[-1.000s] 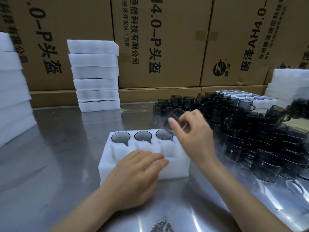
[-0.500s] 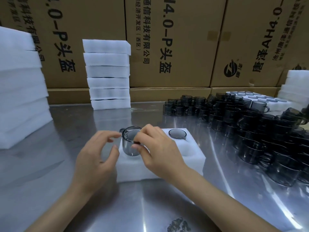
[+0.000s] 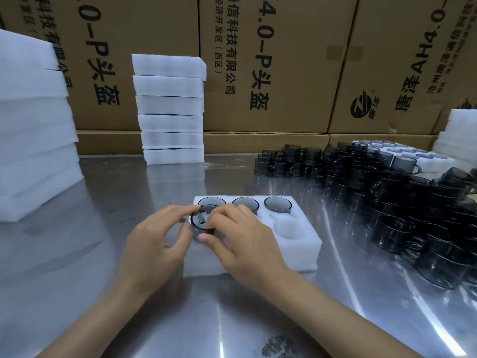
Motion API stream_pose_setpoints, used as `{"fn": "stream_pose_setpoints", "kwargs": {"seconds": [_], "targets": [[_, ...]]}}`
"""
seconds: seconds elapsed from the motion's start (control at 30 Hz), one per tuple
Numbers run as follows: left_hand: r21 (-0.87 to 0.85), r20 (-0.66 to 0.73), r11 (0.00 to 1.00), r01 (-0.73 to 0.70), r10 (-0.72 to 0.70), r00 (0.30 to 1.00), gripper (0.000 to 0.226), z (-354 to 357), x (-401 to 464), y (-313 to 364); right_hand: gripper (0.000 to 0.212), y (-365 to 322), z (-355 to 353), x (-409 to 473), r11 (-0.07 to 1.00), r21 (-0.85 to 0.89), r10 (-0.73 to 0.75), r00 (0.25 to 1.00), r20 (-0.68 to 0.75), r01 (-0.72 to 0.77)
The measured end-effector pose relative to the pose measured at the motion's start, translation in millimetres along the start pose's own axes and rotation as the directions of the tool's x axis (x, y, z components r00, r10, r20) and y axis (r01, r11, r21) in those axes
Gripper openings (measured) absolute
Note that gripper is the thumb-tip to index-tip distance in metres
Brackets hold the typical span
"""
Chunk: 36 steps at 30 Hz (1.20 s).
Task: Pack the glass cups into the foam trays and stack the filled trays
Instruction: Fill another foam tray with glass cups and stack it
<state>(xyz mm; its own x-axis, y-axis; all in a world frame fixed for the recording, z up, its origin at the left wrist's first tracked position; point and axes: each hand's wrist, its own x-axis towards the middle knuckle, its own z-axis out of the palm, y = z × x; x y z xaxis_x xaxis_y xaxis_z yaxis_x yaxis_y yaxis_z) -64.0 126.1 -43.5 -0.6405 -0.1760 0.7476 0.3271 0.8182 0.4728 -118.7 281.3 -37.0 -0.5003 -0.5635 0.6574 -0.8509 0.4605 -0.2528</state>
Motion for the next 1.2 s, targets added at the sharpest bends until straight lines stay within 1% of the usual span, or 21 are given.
{"fn": "stream_pose_setpoints", "kwargs": {"seconds": [0.07,0.13,0.23,0.37,0.43,0.6,0.63,0.7,0.8,0.83,0.87,0.9,0.93,0.97,1.03,1.1,1.13,1.2], "targets": [[0.015,-0.021,1.000,-0.012,0.012,1.000,0.033,-3,0,1,0.027,0,-3,-1,0.998,0.045,0.037,0.999,-0.023,-0.036],[0.032,-0.039,0.998,-0.045,0.047,0.998,0.035,-6,1,3,0.039,4,-6,-3,0.995,0.065,0.081,0.997,-0.005,-0.080],[0.090,-0.024,0.990,-0.111,0.113,0.993,0.039,-8,1,4,0.056,8,-7,-4,0.996,-0.039,0.084,0.991,0.102,-0.081],[0.118,0.020,0.989,-0.089,0.087,0.996,0.040,-5,-1,1,0.064,9,-2,-4,0.978,-0.202,0.104,0.968,0.229,-0.057],[0.149,0.032,0.983,-0.103,0.100,0.994,0.038,-4,-2,0,0.066,9,0,-4,0.970,-0.238,0.102,0.962,0.253,-0.040],[0.217,0.038,0.955,-0.202,0.199,0.979,0.032,-2,-5,-3,0.070,8,1,-5,0.951,-0.308,0.074,0.955,0.289,0.020],[0.212,0.041,0.956,-0.201,0.197,0.980,0.033,-2,-5,-3,0.070,8,1,-6,0.950,-0.312,0.077,0.952,0.295,0.020],[0.168,0.049,0.973,-0.156,0.149,0.988,0.035,-3,-6,-5,0.070,9,-1,-6,0.953,-0.303,0.088,0.948,0.307,0.010],[0.000,0.086,0.999,-0.035,0.035,0.996,0.039,-2,-5,-10,0.066,13,-7,0,0.969,-0.246,0.099,0.940,0.327,-0.016],[-0.036,0.099,0.999,-0.014,0.017,0.995,0.040,-1,-5,-12,0.062,16,-12,3,0.979,-0.194,0.116,0.949,0.294,-0.060],[-0.055,0.111,0.998,-0.002,0.008,0.994,0.041,0,-5,-14,0.057,23,-19,8,0.984,-0.115,0.155,0.964,0.218,-0.132],[-0.065,0.126,0.998,0.005,0.003,0.992,0.041,1,-5,-15,0.049,33,-28,12,0.974,-0.025,0.225,0.967,0.117,-0.224],[-0.065,0.145,0.998,0.008,0.002,0.989,0.041,2,-4,-15,0.040,47,-38,16,0.951,0.031,0.308,0.951,0.005,-0.308],[-0.059,0.166,0.998,0.005,0.005,0.986,0.039,3,-4,-15,0.034,64,-48,19,0.924,0.031,0.383,0.918,-0.104,-0.382],[-0.042,0.196,0.999,-0.011,0.019,0.980,0.038,4,-5,-15,0.033,100,-70,20,0.838,-0.038,0.514,0.812,-0.275,-0.544],[-0.027,0.207,0.999,-0.032,0.037,0.978,0.037,4,-5,-15,0.040,132,-86,16,0.700,-0.116,0.628,0.686,-0.367,-0.704],[-0.020,0.206,0.999,-0.044,0.047,0.977,0.037,4,-4,-15,0.044,145,-92,13,0.628,-0.163,0.664,0.633,-0.397,-0.761],[-0.001,0.205,0.998,-0.067,0.065,0.977,0.036,4,-4,-14,0.052,164,-100,9,0.509,-0.248,0.697,0.564,-0.443,-0.824]]}}
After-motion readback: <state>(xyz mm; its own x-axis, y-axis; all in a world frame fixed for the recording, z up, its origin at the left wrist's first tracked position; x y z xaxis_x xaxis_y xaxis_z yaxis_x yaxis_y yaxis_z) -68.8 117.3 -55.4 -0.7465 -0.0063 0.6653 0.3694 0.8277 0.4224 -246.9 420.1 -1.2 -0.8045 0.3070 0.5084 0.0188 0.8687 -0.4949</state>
